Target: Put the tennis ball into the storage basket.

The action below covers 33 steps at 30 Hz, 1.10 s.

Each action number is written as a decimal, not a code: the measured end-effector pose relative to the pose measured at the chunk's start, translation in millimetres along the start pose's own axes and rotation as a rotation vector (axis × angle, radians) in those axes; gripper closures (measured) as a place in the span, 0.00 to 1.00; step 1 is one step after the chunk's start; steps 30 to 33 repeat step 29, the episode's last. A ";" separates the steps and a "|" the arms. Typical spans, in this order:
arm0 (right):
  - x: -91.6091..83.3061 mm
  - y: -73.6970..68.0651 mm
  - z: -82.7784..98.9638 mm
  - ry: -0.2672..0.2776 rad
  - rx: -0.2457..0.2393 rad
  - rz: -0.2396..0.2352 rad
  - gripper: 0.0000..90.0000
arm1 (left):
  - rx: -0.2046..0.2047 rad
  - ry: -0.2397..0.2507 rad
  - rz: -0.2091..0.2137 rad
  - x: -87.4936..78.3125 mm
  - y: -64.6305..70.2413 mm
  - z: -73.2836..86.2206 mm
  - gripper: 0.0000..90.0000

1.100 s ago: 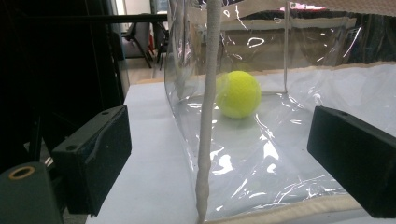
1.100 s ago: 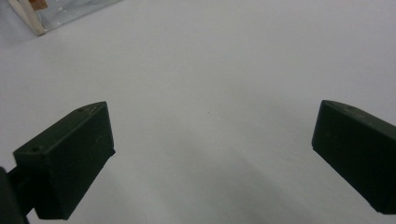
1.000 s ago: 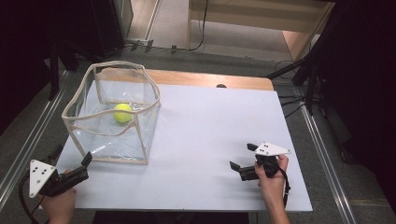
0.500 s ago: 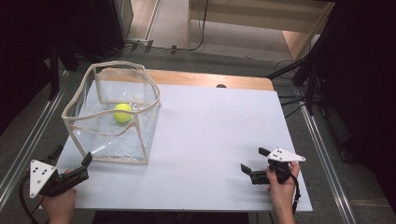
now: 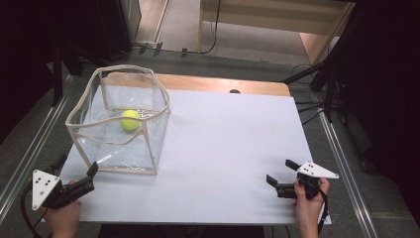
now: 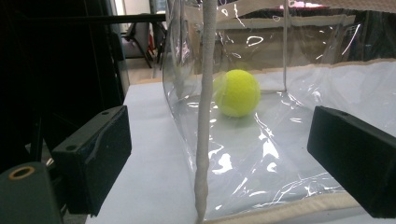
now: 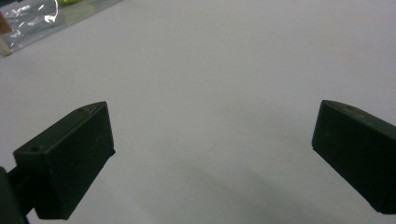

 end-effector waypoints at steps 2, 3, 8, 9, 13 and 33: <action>-3.3 2.5 0.4 0.023 0.012 0.011 0.00 | 0.000 0.000 0.000 0.0 0.0 0.0 0.08; -5.1 2.9 0.5 0.028 0.019 0.015 0.00 | 0.000 0.000 0.000 -0.1 0.0 0.0 0.08; -15.8 8.2 3.6 0.056 0.035 0.046 0.00 | 0.000 0.001 0.002 -0.1 0.2 0.0 0.08; -17.3 9.2 4.1 0.061 0.038 0.050 0.00 | 0.000 0.001 0.002 0.0 0.3 0.0 0.08; -23.4 14.1 7.4 0.081 0.055 0.081 0.00 | 0.002 0.000 0.001 -0.1 0.0 -0.1 0.08; -20.9 13.8 11.1 0.067 0.047 0.090 0.00 | 0.005 -0.003 -0.001 0.2 0.2 0.1 0.08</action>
Point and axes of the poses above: each handheld gripper's, and its own axes: x roughly forward along the jaws, z roughly out of its underside, y roughly to its right, the point moved 6 cm from there along x, roughly forward along the jaws, and after that the axes turned 11 degrees about -x, right-handed, at the moved point
